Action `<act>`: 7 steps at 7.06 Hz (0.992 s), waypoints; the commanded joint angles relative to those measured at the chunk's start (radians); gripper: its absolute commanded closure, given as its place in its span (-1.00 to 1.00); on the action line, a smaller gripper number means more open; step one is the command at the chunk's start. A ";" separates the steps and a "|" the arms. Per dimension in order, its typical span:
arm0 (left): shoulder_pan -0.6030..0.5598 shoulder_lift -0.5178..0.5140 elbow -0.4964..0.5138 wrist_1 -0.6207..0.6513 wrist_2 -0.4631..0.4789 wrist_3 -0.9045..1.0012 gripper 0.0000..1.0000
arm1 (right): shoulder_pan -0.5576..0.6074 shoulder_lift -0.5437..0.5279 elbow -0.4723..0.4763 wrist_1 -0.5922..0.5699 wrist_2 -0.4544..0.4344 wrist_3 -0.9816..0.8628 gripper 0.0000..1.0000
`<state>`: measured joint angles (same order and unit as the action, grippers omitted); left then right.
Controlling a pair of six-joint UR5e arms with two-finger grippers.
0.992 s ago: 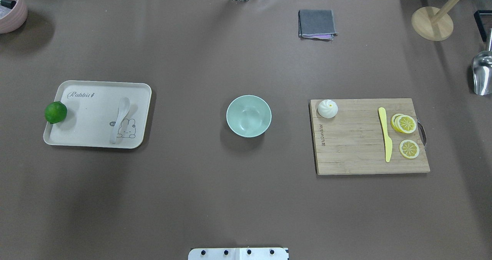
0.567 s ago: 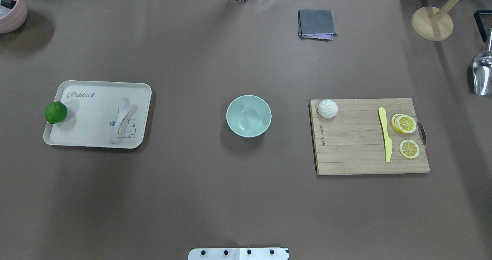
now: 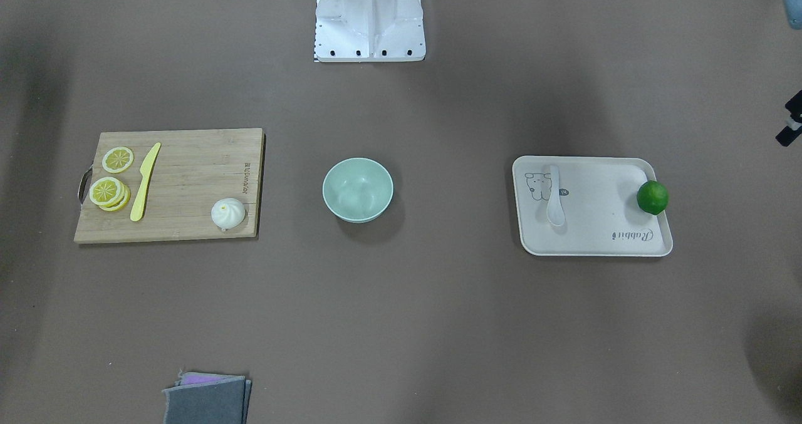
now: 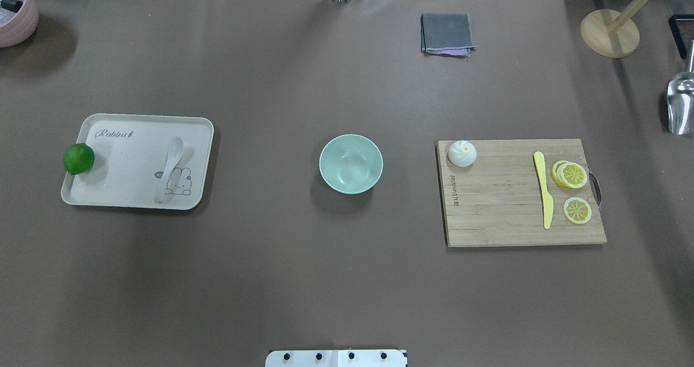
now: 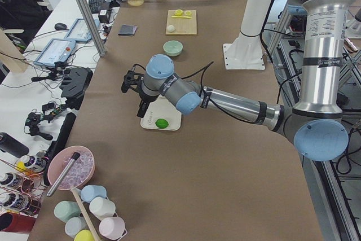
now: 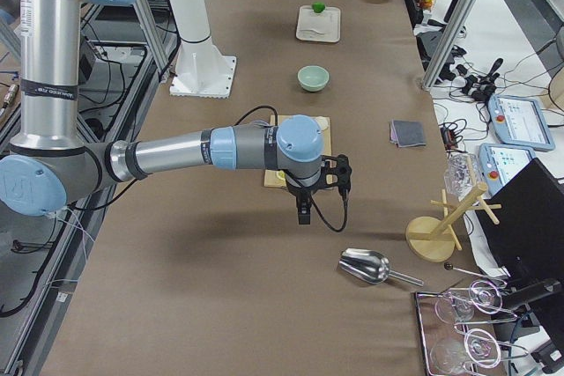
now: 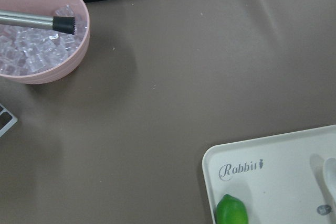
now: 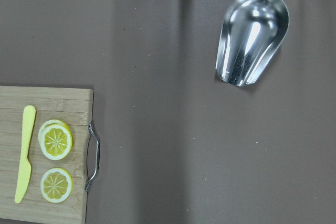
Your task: Put spoon and bun in bowl
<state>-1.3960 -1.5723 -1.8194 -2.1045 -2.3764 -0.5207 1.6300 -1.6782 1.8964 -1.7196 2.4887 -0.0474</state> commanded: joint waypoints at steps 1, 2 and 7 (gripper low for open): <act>0.144 -0.005 -0.003 -0.106 0.088 -0.143 -0.96 | -0.012 0.005 0.000 0.005 0.009 -0.002 -1.00; 0.255 -0.017 -0.014 -0.106 0.212 -0.180 -0.96 | -0.021 0.008 0.001 0.006 0.010 0.001 -1.00; 0.682 -0.134 0.015 -0.106 0.595 -0.532 -0.95 | -0.024 -0.023 -0.046 0.168 0.045 0.044 -1.00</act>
<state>-0.7734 -1.7005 -1.8201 -2.2093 -1.8430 -1.0279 1.6066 -1.6924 1.8688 -1.6124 2.5304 -0.0349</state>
